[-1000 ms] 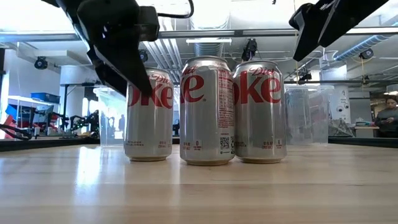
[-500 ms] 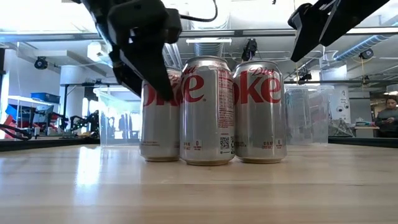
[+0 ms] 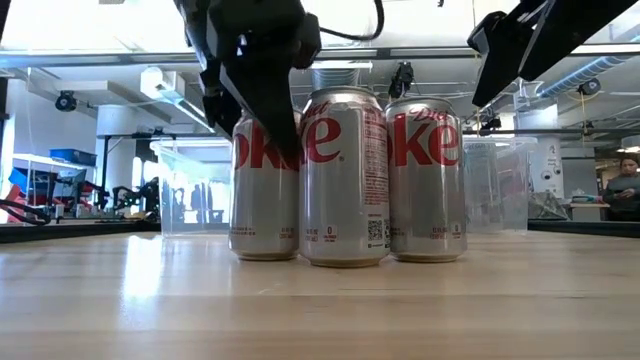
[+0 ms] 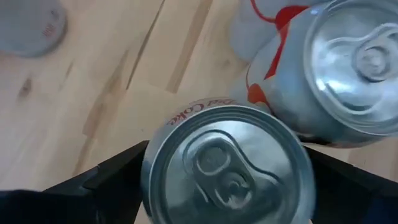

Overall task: Sort soda cans
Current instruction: Put the center red-silver soda can into the left transparent bin

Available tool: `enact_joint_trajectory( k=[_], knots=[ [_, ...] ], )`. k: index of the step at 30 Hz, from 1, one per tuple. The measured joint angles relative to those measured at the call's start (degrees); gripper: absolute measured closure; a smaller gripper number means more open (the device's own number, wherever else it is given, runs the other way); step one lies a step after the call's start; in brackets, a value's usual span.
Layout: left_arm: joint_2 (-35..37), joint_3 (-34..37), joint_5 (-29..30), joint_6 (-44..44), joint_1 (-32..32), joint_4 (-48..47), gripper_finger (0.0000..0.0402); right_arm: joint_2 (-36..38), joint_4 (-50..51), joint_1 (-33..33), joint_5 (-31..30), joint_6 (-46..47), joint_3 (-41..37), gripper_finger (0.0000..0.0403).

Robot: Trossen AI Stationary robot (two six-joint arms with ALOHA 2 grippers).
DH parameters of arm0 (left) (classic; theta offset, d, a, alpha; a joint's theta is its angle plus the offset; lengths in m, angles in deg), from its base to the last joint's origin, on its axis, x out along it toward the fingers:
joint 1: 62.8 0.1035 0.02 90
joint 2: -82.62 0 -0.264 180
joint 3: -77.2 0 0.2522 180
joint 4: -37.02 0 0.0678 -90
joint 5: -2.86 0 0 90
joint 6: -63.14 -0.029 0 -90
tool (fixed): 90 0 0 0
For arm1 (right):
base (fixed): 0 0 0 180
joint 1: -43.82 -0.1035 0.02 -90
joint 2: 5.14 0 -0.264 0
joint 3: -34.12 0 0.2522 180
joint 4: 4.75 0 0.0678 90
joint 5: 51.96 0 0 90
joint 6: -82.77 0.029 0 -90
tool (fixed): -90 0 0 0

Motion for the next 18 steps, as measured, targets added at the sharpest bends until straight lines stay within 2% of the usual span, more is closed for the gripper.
enact_joint_trajectory(
  k=[6,14,18],
  knots=[
    [0.0,0.7,0.2,3.0,1.7,0.0,0.0061,0.0,0.0,0.0,0.1,0.1,-0.7,0.0048],
    [0.0,0.8,-1.2,4.6,2.8,0.0,0.0115,0.0,-0.2,0.0,0.1,0.1,-1.5,0.0049],
    [0.9,-0.2,-1.6,4.7,2.9,-3.4,0.0116,0.0,-0.2,0.0,0.1,0.1,-1.5,0.0056]
  ],
)
